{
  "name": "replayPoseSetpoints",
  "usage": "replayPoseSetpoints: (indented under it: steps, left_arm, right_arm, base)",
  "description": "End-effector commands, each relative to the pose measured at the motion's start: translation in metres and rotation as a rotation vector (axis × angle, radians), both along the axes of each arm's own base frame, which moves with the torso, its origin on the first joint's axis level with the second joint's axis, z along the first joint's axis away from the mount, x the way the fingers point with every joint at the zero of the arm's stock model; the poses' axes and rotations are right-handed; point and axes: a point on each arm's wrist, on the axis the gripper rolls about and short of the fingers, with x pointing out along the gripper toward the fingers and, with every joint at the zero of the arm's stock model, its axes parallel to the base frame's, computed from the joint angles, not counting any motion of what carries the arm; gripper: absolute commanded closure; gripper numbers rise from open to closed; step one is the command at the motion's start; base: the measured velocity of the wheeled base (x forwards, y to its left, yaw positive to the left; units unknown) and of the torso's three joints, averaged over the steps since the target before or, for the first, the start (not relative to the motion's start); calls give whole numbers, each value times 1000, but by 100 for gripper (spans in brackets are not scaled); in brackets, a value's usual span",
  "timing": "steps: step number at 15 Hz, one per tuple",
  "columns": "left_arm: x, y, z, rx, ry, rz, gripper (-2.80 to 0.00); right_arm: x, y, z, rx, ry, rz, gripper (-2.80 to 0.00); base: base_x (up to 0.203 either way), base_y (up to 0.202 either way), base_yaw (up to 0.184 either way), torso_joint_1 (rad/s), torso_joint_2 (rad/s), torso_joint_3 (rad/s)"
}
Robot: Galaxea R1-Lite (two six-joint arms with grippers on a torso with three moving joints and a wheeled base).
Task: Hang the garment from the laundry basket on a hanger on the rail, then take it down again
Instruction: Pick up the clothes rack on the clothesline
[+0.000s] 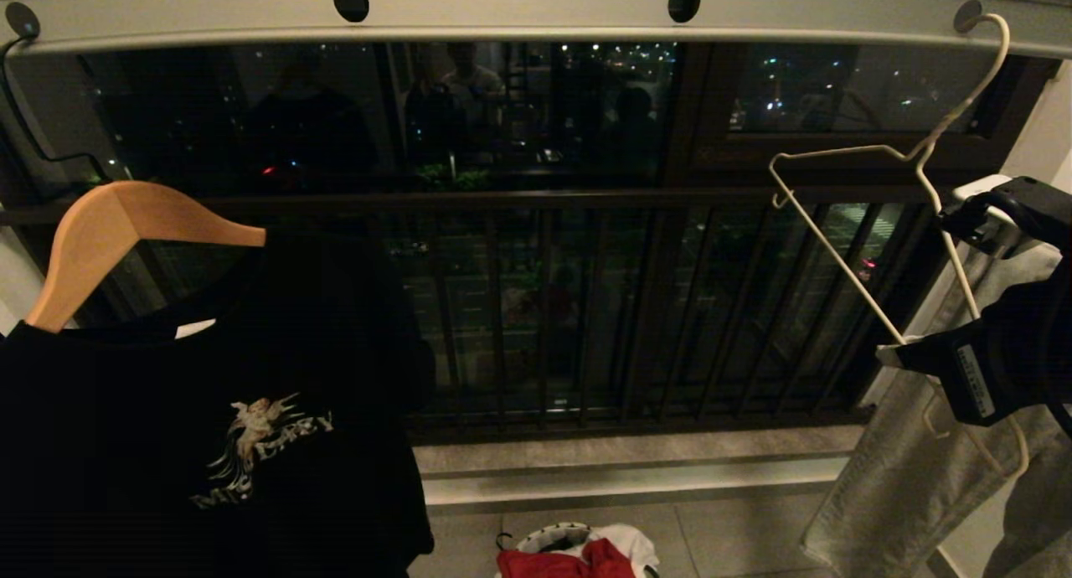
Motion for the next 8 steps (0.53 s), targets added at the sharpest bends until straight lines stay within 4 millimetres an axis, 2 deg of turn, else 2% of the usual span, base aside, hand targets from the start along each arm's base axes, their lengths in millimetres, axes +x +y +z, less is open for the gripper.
replayPoseSetpoints:
  steps: [1, 8]
  left_arm:
    - [0, 0, 0, 0, 0, -1, 0]
    - [0, 0, 0, -1, 0, 1, 0]
  right_arm:
    - [0, 0, 0, -2, -1, 2, 0]
    - [0, 1, 1, 4, -21, 7, 0]
  base:
    - [0, 0, 0, 0, 0, 0]
    - [0, 0, 0, 0, 0, 0]
